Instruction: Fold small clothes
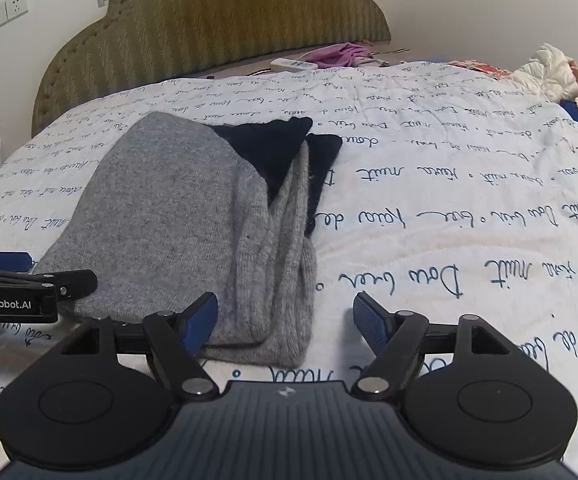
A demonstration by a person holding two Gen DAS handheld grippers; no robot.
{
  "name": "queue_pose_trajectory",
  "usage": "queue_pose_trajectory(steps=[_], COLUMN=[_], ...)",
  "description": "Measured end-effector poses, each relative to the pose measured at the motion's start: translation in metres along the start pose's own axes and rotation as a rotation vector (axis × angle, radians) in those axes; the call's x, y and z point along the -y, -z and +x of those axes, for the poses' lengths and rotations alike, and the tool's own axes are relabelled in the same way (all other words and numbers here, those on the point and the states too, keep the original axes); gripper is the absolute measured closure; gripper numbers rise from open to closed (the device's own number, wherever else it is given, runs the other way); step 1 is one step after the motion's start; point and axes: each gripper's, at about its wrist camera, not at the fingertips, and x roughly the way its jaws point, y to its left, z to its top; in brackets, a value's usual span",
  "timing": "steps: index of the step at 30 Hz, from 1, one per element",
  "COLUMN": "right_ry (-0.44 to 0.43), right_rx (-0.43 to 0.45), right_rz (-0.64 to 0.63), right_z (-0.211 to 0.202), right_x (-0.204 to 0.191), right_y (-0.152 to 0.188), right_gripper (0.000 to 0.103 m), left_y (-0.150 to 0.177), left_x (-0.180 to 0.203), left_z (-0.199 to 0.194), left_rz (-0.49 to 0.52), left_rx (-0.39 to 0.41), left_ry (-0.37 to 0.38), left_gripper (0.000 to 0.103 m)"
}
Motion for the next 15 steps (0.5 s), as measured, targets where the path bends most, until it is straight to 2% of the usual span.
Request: queue_pose_trajectory(steps=[9, 12, 15], right_ry=[0.029, 0.07, 0.079], right_rx=[0.027, 0.021, 0.019], right_rz=[0.024, 0.038, 0.086], right_z=[-0.014, -0.01, -0.011], right_x=[0.005, 0.01, 0.017], right_y=[0.007, 0.01, 0.013], right_gripper=[0.028, 0.019, 0.019], left_y=[0.006, 0.007, 0.009], left_x=[0.001, 0.002, 0.002], left_z=[-0.01, -0.014, -0.019], left_rz=[-0.006, -0.007, -0.001], left_rx=[0.0, 0.002, 0.005], left_ry=[-0.011, -0.011, -0.012], left_gripper=[0.0, 0.0, 0.0])
